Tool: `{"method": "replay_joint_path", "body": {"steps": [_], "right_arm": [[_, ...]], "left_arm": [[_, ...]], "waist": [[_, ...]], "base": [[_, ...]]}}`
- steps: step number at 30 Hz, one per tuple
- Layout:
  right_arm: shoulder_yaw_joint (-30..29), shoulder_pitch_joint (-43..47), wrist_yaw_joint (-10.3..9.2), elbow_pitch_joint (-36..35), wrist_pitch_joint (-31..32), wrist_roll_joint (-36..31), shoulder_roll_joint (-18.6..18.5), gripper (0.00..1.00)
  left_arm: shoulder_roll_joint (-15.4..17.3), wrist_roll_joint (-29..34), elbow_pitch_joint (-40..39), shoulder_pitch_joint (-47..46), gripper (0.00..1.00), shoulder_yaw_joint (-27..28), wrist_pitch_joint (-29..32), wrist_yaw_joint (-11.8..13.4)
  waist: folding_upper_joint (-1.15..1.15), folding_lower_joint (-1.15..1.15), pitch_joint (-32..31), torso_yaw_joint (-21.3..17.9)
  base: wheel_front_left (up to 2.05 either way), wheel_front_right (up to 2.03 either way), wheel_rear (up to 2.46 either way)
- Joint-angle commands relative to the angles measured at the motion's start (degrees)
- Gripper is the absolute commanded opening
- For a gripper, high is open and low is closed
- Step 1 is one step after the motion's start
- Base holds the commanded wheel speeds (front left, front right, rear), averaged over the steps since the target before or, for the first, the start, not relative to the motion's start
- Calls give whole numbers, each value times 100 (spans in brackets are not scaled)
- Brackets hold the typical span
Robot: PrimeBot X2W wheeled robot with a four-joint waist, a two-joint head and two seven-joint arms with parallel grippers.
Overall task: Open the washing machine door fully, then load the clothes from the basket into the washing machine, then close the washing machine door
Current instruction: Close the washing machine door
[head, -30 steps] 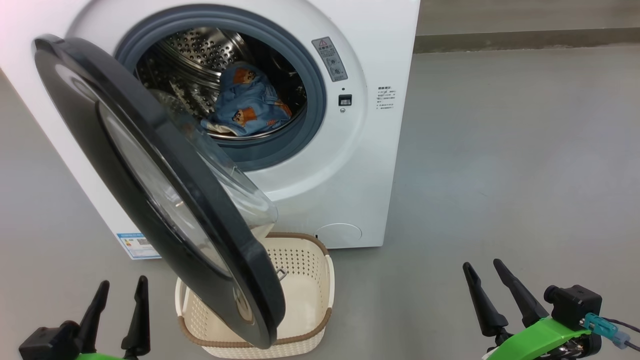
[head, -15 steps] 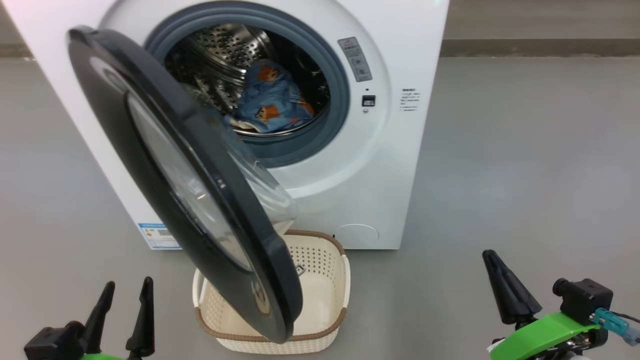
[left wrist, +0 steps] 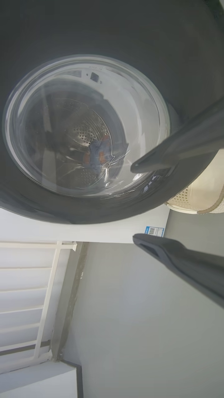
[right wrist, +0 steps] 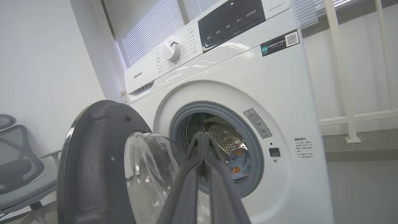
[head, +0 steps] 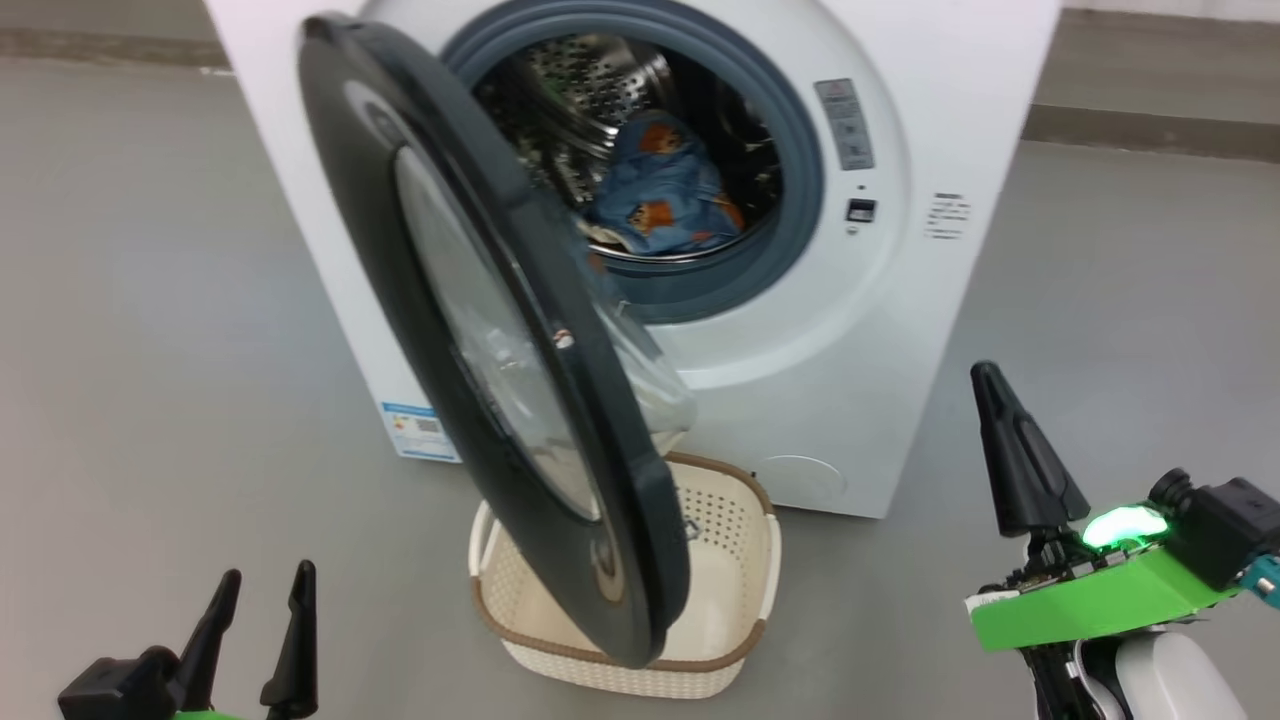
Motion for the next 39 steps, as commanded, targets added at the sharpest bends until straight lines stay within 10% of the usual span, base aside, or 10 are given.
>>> {"method": "replay_joint_path", "body": {"steps": [1, 21, 39], "right_arm": [[76, -242, 48, -256, -44, 86, 21, 0], [1212, -520, 48, -1272, -44, 19, 89, 0], [2971, -733, 48, 171, -44, -42, -307, 0]], "left_arm": [[171, -31, -84, -144, 100, 193, -60, -15], [194, -245, -15, -232, 100, 23, -60, -15], [143, -367, -97, -263, 100, -30, -60, -15]], "waist": [[0, 0, -13, 316], [0, 0, -123, 1350], [0, 0, -92, 1542]], "base": [[0, 0, 0], [0, 0, 0], [0, 0, 0]]}}
